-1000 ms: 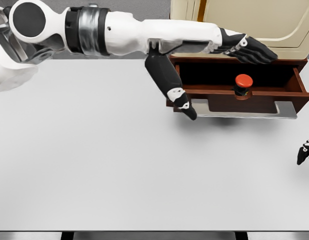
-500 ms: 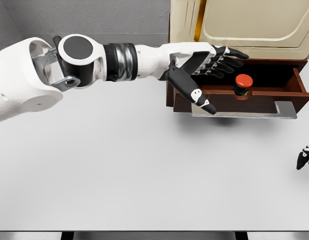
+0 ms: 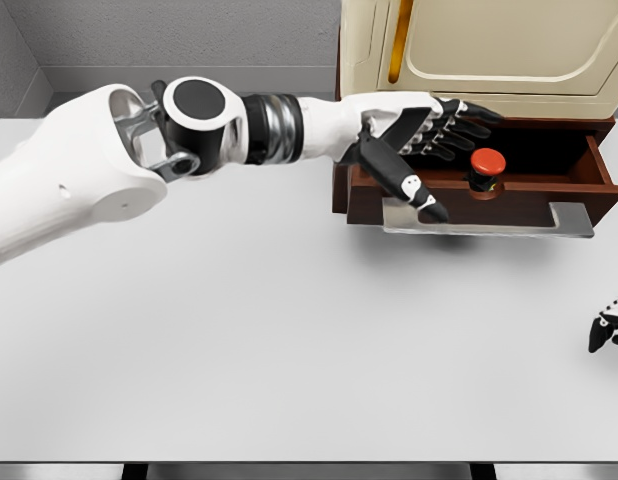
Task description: Put the switch into the drawer with left arm, and close the drawer with right arm
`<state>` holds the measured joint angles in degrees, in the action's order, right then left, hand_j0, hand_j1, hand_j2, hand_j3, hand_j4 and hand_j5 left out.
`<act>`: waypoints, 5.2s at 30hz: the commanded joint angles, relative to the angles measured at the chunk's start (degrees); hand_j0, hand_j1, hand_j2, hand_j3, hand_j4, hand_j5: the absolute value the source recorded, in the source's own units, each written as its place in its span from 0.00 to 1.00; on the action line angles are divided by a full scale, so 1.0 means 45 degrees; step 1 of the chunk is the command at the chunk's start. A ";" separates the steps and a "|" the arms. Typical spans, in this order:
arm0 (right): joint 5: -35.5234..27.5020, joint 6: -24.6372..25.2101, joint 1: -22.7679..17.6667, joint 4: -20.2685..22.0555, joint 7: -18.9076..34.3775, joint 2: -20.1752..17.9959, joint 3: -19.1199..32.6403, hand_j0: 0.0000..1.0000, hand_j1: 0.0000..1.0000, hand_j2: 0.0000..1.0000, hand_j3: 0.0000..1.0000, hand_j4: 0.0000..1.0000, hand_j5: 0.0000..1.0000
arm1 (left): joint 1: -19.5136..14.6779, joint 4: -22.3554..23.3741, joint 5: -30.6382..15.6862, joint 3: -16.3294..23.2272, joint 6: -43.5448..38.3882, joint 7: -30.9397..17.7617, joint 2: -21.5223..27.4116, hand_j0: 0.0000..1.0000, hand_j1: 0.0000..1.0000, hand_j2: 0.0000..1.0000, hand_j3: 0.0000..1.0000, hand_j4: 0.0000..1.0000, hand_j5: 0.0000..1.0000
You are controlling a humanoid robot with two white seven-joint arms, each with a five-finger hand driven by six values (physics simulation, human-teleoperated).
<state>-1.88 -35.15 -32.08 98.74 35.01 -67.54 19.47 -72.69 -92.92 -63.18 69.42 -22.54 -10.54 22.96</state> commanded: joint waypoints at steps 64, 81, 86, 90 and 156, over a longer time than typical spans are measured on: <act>-0.0187 0.0032 0.3164 0.0441 -0.0002 0.0029 -0.1906 0.48 0.48 0.48 0.48 0.48 0.48 | -0.0273 0.4867 -0.0062 -0.0291 -0.0107 -0.1974 -0.3480 1.00 1.00 1.00 1.00 1.00 1.00; -0.0207 0.0032 0.3652 0.0441 -0.0002 0.0009 -0.1886 0.47 0.47 0.47 0.47 0.47 0.47 | -0.0371 -0.0129 -0.0004 -0.0701 0.0653 -0.2462 -0.0221 1.00 1.00 1.00 1.00 1.00 1.00; -0.0226 0.0032 0.3711 0.0441 -0.0002 -0.0049 -0.1945 0.47 0.47 0.47 0.47 0.47 0.47 | -0.0664 -0.1792 -0.0278 -0.0740 0.7136 -0.5435 0.7006 1.00 1.00 1.00 1.00 1.00 1.00; -0.0226 0.0032 0.3945 0.0441 -0.0002 -0.0069 -0.1984 0.47 0.47 0.47 0.47 0.47 0.47 | -0.0977 -0.1382 0.6418 -0.0740 0.7725 -0.5435 0.8473 1.00 1.00 1.00 1.00 1.00 1.00; -0.0363 0.0032 1.2305 -0.3348 -0.0002 0.1728 -0.9054 0.54 0.54 0.54 0.54 0.54 0.54 | 0.5898 0.2544 1.2574 -0.6150 1.2788 -0.5435 0.7516 1.00 1.00 1.00 1.00 1.00 1.00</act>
<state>-2.97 -35.28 23.38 84.79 35.16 -60.08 -21.18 -46.31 -81.34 -5.84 39.11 35.15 -35.02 55.57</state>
